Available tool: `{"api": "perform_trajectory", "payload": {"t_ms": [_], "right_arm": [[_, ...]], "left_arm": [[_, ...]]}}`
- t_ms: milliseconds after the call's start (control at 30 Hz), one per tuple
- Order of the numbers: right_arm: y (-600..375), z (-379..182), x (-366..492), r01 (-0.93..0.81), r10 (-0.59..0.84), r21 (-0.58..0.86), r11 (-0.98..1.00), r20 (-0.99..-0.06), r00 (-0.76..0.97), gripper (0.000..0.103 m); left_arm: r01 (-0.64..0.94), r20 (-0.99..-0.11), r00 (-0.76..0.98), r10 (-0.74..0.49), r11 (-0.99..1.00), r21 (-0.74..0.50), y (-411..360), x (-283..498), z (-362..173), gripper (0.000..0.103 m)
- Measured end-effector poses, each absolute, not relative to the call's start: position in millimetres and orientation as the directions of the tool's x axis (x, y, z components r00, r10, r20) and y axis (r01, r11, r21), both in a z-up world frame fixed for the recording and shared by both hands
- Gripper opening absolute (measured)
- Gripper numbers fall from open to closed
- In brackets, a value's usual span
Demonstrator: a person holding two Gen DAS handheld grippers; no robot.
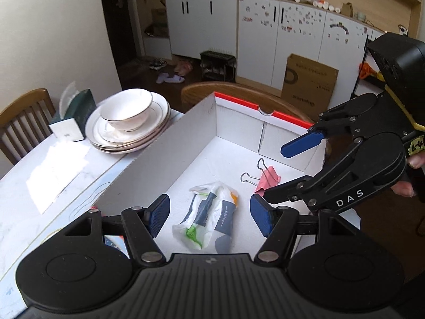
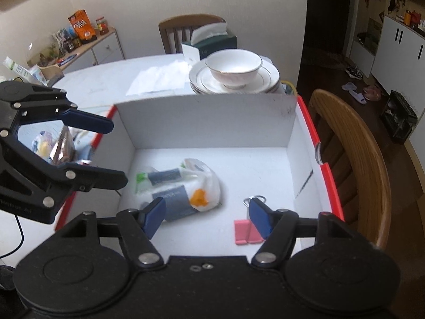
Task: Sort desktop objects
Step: 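Withdraw both tools from the box back toward the table items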
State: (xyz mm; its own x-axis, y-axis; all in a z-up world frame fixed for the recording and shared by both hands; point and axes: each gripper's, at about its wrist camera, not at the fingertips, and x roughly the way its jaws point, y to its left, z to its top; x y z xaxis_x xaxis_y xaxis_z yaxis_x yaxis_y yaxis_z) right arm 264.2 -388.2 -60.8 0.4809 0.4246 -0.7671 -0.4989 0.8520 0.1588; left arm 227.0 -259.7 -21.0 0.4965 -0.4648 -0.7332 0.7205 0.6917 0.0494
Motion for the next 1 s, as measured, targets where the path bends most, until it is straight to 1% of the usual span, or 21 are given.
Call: {"api": "perform_trajectory", "payload": {"t_ms": [267, 300, 367, 633, 733, 1000], "right_arm": [[-364, -48, 245, -0.5, 0.438, 0.164, 0.851, -0.747, 0.5, 0.073], [-360, -47, 243, -0.499, 0.439, 0.165, 0.851, -0.745, 0.502, 0.073], [-352, -45, 238, -0.499, 0.439, 0.165, 0.851, -0.744, 0.504, 0.073], [-316, -40, 217, -0.492, 0.43, 0.158, 0.856, -0.745, 0.51, 0.075], [-302, -38, 209, -0.49, 0.43, 0.158, 0.857, -0.744, 0.512, 0.075], [-263, -33, 190, -0.496, 0.436, 0.157, 0.854, -0.736, 0.518, 0.076]], "left_arm": [[0.694, -0.697, 0.521, -0.493, 0.72, 0.009, -222, 209, -10, 0.066], [0.691, -0.693, 0.522, -0.497, 0.723, 0.003, -217, 207, -9, 0.067], [0.687, -0.683, 0.527, -0.506, 0.727, -0.008, -206, 203, -8, 0.073], [0.664, -0.665, 0.553, -0.502, 0.748, -0.014, -161, 187, -7, 0.079], [0.653, -0.661, 0.562, -0.497, 0.758, -0.014, -143, 181, -6, 0.084], [0.641, -0.65, 0.566, -0.507, 0.766, -0.039, -98, 166, -5, 0.086]]}}
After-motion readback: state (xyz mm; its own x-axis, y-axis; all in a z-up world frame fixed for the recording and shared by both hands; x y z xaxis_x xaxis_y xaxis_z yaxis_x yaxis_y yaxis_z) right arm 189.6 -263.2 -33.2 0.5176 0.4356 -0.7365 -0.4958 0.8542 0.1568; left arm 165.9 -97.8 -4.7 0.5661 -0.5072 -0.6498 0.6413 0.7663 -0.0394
